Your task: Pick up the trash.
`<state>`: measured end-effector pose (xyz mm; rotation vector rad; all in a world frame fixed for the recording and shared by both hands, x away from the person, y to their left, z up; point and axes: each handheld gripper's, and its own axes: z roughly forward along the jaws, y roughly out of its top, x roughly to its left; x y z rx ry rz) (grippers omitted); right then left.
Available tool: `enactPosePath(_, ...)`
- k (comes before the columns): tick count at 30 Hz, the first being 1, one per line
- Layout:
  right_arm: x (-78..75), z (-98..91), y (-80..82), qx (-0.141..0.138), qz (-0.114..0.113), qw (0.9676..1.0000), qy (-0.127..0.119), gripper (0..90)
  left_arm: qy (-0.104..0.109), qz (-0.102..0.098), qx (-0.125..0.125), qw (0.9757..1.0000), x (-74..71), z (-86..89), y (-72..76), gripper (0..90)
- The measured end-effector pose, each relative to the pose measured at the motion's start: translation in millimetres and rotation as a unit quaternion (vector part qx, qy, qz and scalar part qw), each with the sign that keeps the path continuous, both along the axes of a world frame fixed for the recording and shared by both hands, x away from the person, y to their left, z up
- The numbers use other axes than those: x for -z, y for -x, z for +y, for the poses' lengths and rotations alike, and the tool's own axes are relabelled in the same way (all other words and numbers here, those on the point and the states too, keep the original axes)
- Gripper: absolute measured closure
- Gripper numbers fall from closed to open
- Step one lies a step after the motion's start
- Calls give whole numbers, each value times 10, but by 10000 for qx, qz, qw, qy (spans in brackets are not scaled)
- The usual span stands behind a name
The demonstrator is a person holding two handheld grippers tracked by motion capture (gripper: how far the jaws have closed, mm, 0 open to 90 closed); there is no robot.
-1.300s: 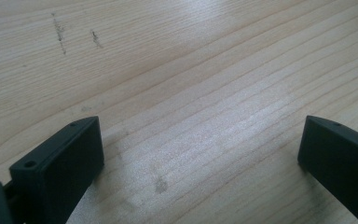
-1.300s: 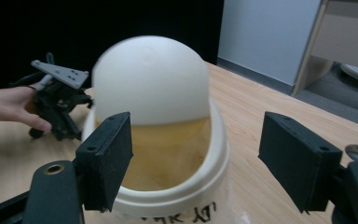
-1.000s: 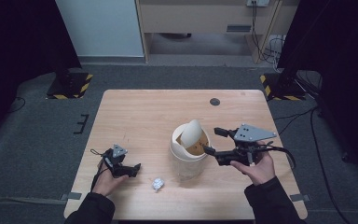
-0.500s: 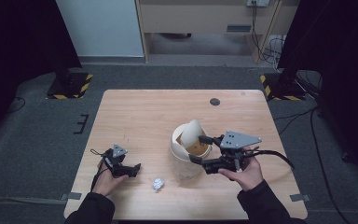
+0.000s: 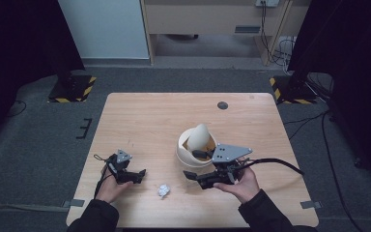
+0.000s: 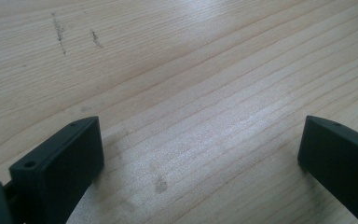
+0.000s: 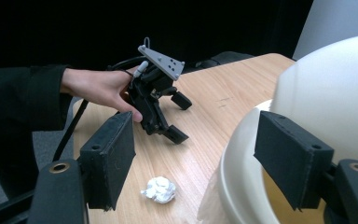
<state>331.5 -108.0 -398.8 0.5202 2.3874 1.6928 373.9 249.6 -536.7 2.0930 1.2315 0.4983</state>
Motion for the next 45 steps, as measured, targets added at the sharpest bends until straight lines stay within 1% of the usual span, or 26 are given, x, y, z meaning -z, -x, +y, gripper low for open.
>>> enactPosePath(7,130,116,20,-42,123,9999,-4,294,-2,2,3,10000,0,1,0,0)
enactPosePath(10,207,183,36,-107,163,9998,93,296,-2,3,3,10000,0,1,0,0)
enactPosePath(12,239,208,48,-113,155,9998,71,304,11,1,-5,10000,0,-1,0,0)
enactPosePath(13,252,224,54,-130,198,9997,87,299,-6,6,7,10000,-1,2,0,0)
enactPosePath(19,297,295,92,-272,188,9992,208,292,-6,10,7,10000,-1,2,0,0)
enactPosePath(21,314,312,101,-298,231,9991,173,292,-5,10,8,10000,-1,2,0,0)
enactPosePath(29,447,399,135,-366,337,9984,250,295,-6,4,7,10000,-1,2,0,0)
enactPosePath(37,623,497,160,-336,376,9980,393,299,8,4,-5,10000,0,-1,1,0)
enactPosePath(41,713,542,164,-343,454,9971,513,312,2,1,1,10000,0,0,0,0)
enactPosePath(45,791,580,157,-310,461,9966,606,326,-7,3,10,10000,-1,2,-1,0)
